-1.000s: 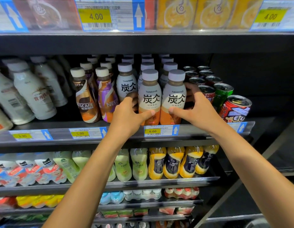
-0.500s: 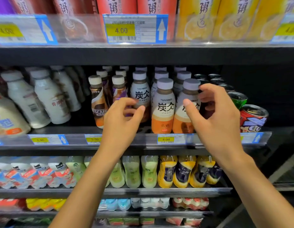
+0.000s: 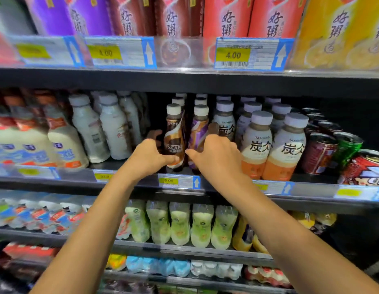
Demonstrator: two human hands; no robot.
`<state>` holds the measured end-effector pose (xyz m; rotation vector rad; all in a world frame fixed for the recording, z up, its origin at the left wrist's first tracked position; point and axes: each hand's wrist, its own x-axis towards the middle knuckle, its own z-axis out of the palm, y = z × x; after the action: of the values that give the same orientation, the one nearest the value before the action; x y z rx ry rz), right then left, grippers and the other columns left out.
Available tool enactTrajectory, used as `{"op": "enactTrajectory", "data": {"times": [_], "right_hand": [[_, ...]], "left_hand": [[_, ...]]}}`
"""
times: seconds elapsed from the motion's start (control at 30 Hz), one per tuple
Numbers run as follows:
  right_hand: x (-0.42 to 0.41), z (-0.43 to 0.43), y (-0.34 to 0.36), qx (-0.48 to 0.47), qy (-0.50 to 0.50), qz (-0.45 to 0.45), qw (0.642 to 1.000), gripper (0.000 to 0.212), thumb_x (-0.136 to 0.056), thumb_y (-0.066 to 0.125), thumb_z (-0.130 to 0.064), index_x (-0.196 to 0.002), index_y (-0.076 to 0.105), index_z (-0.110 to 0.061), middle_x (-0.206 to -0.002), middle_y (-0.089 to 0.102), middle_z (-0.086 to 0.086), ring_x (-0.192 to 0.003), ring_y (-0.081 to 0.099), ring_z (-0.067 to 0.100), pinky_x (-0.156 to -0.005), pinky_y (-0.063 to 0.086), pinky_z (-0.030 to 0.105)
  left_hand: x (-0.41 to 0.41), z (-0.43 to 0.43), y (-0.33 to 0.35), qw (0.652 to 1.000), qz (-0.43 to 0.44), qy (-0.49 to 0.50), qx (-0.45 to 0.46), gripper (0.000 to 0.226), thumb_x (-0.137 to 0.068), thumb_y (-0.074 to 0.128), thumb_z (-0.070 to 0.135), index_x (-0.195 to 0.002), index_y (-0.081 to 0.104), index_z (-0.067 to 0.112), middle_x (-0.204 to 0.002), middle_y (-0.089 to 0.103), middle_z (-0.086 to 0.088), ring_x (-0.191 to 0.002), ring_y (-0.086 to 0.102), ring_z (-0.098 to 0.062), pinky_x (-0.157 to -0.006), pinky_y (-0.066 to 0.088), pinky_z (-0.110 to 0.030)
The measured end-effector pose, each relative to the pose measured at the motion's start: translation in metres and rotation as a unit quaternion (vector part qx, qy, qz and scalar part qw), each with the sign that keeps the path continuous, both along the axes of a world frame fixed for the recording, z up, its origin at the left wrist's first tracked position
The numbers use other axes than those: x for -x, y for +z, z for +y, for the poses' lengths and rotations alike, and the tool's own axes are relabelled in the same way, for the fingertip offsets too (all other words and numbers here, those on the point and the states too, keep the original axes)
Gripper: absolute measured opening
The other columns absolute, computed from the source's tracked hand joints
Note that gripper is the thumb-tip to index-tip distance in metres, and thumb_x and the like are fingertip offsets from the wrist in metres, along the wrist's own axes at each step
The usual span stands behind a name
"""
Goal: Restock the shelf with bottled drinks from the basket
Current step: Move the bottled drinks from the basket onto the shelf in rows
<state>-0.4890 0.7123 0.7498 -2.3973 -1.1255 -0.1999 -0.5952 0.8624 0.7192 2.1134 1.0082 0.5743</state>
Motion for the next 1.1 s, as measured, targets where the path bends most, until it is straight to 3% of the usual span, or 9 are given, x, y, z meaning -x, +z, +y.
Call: {"op": "enactTrajectory", "data": {"times": [0.1, 0.23, 0.4, 0.57, 0.67, 0.8, 0.87, 0.97, 1.1], "right_hand": [[-0.002, 0.006, -0.001, 0.021, -0.01, -0.014, 1.0, 0.048, -0.09, 0.059, -0.057, -0.099, 0.068, -0.01, -0.107, 0.069, 0.015, -0.105, 0.061, 0.039, -0.072, 0.041, 0.037], [-0.006, 0.007, -0.003, 0.018, -0.013, -0.011, 1.0, 0.046, -0.091, 0.059, -0.054, -0.088, 0.065, -0.009, -0.104, 0.068, 0.018, -0.102, 0.061, 0.04, -0.071, 0.04, 0.037], [-0.011, 0.004, -0.008, -0.009, -0.014, 0.026, 1.0, 0.048, -0.088, 0.065, -0.047, -0.062, 0.039, -0.016, -0.086, 0.064, 0.015, -0.093, 0.061, 0.039, -0.069, 0.04, 0.035], [-0.006, 0.005, -0.01, -0.04, -0.035, 0.016, 0.998, 0.052, -0.085, 0.062, -0.059, -0.063, 0.044, -0.015, -0.072, 0.054, 0.004, -0.078, 0.053, 0.033, -0.064, 0.037, 0.034], [-0.006, 0.011, -0.01, -0.037, -0.037, -0.005, 0.999, 0.055, -0.084, 0.063, -0.064, -0.075, 0.059, -0.01, -0.088, 0.067, 0.014, -0.087, 0.061, 0.037, -0.066, 0.04, 0.034], [-0.012, 0.011, -0.015, -0.053, -0.015, 0.017, 0.998, 0.043, -0.085, 0.067, -0.052, -0.08, 0.049, -0.013, -0.085, 0.065, 0.012, -0.082, 0.059, 0.035, -0.067, 0.044, 0.034], [-0.017, 0.009, -0.018, -0.06, -0.007, 0.026, 0.998, 0.042, -0.083, 0.066, -0.049, -0.079, 0.052, -0.01, -0.08, 0.066, 0.009, -0.081, 0.06, 0.034, -0.067, 0.047, 0.035], [-0.018, 0.009, -0.022, -0.063, -0.016, 0.01, 0.998, 0.044, -0.081, 0.065, -0.056, -0.076, 0.051, -0.014, -0.073, 0.061, 0.004, -0.076, 0.057, 0.03, -0.063, 0.04, 0.032], [-0.018, 0.012, -0.026, -0.029, -0.015, -0.019, 0.999, 0.054, -0.076, 0.069, -0.068, -0.081, 0.058, -0.015, -0.083, 0.065, 0.007, -0.081, 0.06, 0.03, -0.064, 0.04, 0.033]], "left_hand": [[-0.008, -0.004, 0.003, 0.999, 0.004, 0.009, -0.047, 0.057, -0.068, 0.088, 0.038, -0.109, 0.063, 0.007, -0.081, 0.067, 0.001, -0.071, 0.058, -0.012, -0.054, 0.04, -0.022], [-0.011, -0.004, -0.004, 0.997, -0.046, 0.011, -0.06, 0.068, -0.067, 0.09, 0.03, -0.12, 0.052, 0.013, -0.103, 0.07, -0.004, -0.096, 0.066, -0.022, -0.077, 0.05, -0.031], [-0.008, -0.002, -0.007, 0.996, -0.054, 0.012, -0.067, 0.065, -0.064, 0.09, 0.033, -0.117, 0.054, 0.02, -0.104, 0.072, -0.003, -0.096, 0.068, -0.022, -0.081, 0.054, -0.035], [-0.005, -0.005, -0.006, 0.996, -0.057, 0.002, -0.068, 0.066, -0.067, 0.088, 0.036, -0.121, 0.054, 0.02, -0.106, 0.071, -0.001, -0.096, 0.067, -0.02, -0.081, 0.054, -0.034], [-0.004, -0.005, -0.005, 0.996, -0.051, -0.023, -0.068, 0.069, -0.07, 0.086, 0.034, -0.127, 0.05, 0.021, -0.112, 0.07, 0.001, -0.1, 0.066, -0.019, -0.085, 0.053, -0.036], [-0.004, -0.002, -0.006, 0.996, -0.043, -0.039, -0.065, 0.069, -0.072, 0.085, 0.028, -0.13, 0.049, 0.023, -0.119, 0.068, -0.002, -0.107, 0.065, -0.022, -0.094, 0.053, -0.043], [-0.005, -0.002, -0.007, 0.996, -0.044, -0.039, -0.065, 0.068, -0.072, 0.085, 0.028, -0.129, 0.049, 0.023, -0.118, 0.069, -0.002, -0.106, 0.066, -0.023, -0.094, 0.053, -0.045], [-0.005, -0.001, -0.007, 0.996, -0.044, -0.039, -0.066, 0.068, -0.072, 0.085, 0.029, -0.129, 0.049, 0.023, -0.118, 0.068, -0.003, -0.105, 0.066, -0.023, -0.093, 0.054, -0.046], [-0.005, -0.001, -0.006, 0.996, -0.046, -0.047, -0.059, 0.068, -0.072, 0.085, 0.027, -0.129, 0.048, 0.023, -0.12, 0.067, -0.003, -0.106, 0.065, -0.023, -0.093, 0.054, -0.046]]}}
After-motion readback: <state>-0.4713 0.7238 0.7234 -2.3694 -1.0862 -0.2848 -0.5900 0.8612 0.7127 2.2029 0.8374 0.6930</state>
